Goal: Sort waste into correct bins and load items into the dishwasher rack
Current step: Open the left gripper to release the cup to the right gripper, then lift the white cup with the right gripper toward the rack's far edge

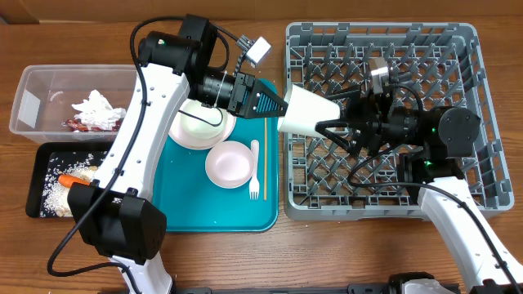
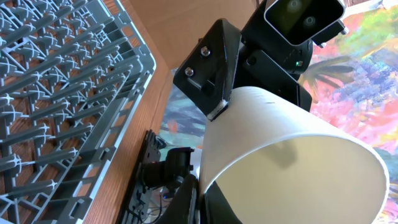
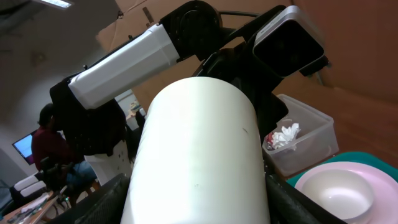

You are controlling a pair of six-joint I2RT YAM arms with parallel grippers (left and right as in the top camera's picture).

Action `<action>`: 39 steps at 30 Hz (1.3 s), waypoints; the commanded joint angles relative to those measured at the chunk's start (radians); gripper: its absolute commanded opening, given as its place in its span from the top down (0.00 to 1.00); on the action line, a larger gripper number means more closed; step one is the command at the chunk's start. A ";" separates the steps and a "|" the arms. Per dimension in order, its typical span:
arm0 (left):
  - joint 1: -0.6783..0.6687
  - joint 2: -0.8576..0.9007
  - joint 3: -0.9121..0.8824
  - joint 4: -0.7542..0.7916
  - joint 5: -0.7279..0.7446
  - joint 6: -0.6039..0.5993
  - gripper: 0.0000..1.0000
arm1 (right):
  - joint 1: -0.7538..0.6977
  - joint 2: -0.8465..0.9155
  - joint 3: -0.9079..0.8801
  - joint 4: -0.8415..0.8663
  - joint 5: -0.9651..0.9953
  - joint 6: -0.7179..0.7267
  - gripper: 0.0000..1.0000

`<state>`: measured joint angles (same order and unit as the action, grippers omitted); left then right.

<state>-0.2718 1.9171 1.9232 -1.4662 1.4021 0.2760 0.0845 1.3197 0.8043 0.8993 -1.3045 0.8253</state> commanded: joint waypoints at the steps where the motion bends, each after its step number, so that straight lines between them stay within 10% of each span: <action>1: -0.042 0.008 -0.005 0.000 0.007 -0.007 0.92 | 0.006 0.001 0.015 0.016 0.013 -0.002 0.42; 16: -0.063 0.008 -0.005 -0.021 -0.081 -0.011 0.94 | 0.006 0.001 0.015 0.016 0.018 -0.002 0.50; 27: 0.036 0.008 -0.005 0.046 -0.058 -0.098 0.51 | 0.004 0.001 0.015 0.017 0.031 -0.002 0.52; 39: 0.128 0.008 -0.005 0.132 -0.232 -0.213 0.48 | -0.085 0.001 0.072 -0.015 0.019 0.094 0.60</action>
<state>-0.1638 1.9171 1.9224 -1.3376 1.2564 0.1036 0.0429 1.3197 0.8120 0.8886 -1.2778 0.8688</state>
